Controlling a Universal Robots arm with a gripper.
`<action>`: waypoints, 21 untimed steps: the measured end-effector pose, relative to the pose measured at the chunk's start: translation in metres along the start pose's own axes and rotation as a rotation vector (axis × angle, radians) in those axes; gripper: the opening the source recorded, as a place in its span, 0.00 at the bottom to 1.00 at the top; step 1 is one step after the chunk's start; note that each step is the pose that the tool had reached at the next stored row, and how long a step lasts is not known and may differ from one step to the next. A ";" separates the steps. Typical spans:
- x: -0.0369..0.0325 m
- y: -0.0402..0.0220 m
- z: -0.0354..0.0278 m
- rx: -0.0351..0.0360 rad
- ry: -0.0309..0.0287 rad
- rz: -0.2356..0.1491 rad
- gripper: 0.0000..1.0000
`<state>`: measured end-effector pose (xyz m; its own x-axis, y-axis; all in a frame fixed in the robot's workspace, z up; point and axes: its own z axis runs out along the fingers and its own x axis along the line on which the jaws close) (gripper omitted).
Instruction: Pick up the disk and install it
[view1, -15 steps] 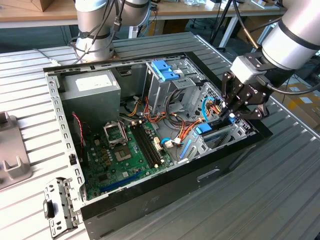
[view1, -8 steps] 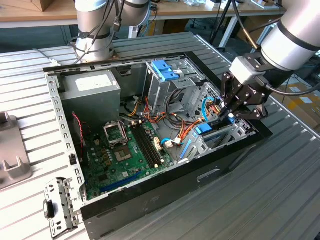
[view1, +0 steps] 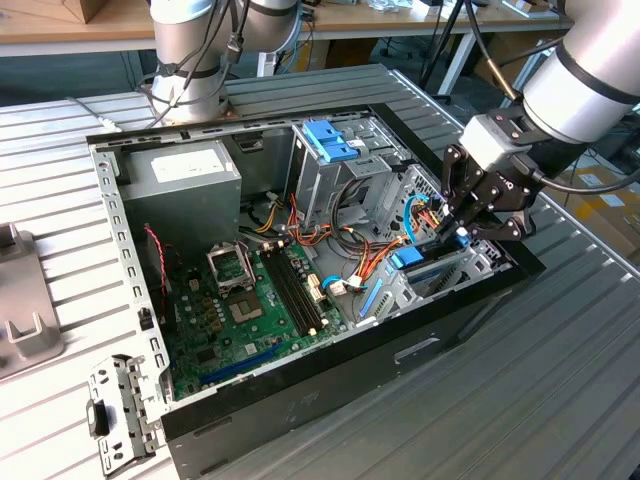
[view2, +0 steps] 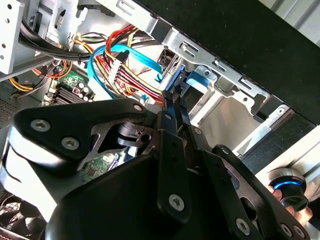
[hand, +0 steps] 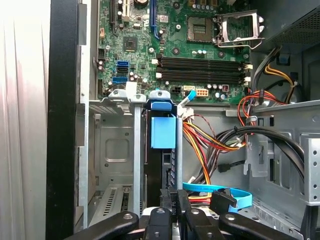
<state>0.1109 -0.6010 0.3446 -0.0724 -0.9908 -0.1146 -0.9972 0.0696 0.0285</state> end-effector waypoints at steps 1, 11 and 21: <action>0.0000 0.0000 -0.0005 0.0000 0.0002 0.000 0.17; 0.0024 -0.0002 -0.0022 -0.0001 -0.0005 0.000 0.17; 0.0047 -0.0004 0.0023 -0.0026 -0.0179 0.000 0.17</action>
<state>0.1109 -0.6053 0.3417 -0.0724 -0.9885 -0.1324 -0.9971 0.0689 0.0310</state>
